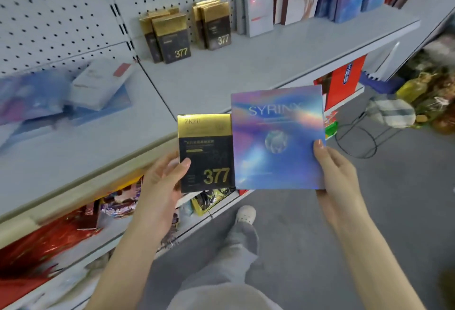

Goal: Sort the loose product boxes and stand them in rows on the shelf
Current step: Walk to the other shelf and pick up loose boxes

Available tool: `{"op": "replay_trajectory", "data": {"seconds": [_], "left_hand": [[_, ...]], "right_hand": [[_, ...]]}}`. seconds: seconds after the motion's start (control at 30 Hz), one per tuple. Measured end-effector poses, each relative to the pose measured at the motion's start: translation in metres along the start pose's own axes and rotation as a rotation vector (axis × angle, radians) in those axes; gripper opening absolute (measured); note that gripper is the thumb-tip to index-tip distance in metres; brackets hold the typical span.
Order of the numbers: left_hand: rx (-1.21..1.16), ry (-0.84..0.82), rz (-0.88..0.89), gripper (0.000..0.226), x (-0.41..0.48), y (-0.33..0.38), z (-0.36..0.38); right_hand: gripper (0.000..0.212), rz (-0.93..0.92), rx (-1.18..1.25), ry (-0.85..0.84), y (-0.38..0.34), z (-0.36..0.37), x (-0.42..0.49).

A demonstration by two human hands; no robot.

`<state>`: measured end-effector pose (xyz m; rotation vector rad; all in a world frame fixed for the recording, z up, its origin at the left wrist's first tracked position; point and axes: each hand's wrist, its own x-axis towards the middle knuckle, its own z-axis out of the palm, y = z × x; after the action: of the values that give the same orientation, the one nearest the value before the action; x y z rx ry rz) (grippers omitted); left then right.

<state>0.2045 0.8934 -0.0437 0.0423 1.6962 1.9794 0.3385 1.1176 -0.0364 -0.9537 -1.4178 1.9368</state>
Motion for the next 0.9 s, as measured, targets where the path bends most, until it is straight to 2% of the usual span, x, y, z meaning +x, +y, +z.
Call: {"op": "replay_trajectory", "data": {"seconds": [0.1, 0.33, 0.5, 0.53, 0.63, 0.77, 0.9], "left_hand": [[-0.066, 0.075, 0.015, 0.028, 0.052, 0.009, 0.015], [-0.062, 0.311, 0.075, 0.018, 0.181, 0.038, 0.042], [0.028, 0.42, 0.207, 0.031, 0.269, 0.057, 0.039], [0.076, 0.443, 0.232, 0.032, 0.283, 0.059, 0.037], [0.232, 0.477, 0.298, 0.025, 0.319, 0.063, 0.031], [0.441, 0.558, 0.309, 0.025, 0.35, 0.063, 0.01], [0.543, 0.676, 0.305, 0.029, 0.366, 0.062, 0.0]], "right_hand": [[0.028, -0.018, -0.063, -0.112, -0.009, 0.021, 0.063], [0.019, 0.023, -0.145, -0.227, -0.031, 0.071, 0.215], [0.018, 0.049, -0.188, -0.324, -0.041, 0.094, 0.289], [0.026, 0.063, -0.175, -0.351, -0.042, 0.097, 0.298], [0.079, 0.083, -0.162, -0.405, -0.044, 0.11, 0.319], [0.064, 0.104, -0.182, -0.455, -0.042, 0.121, 0.341], [0.083, 0.079, -0.195, -0.472, -0.037, 0.121, 0.351]]}}
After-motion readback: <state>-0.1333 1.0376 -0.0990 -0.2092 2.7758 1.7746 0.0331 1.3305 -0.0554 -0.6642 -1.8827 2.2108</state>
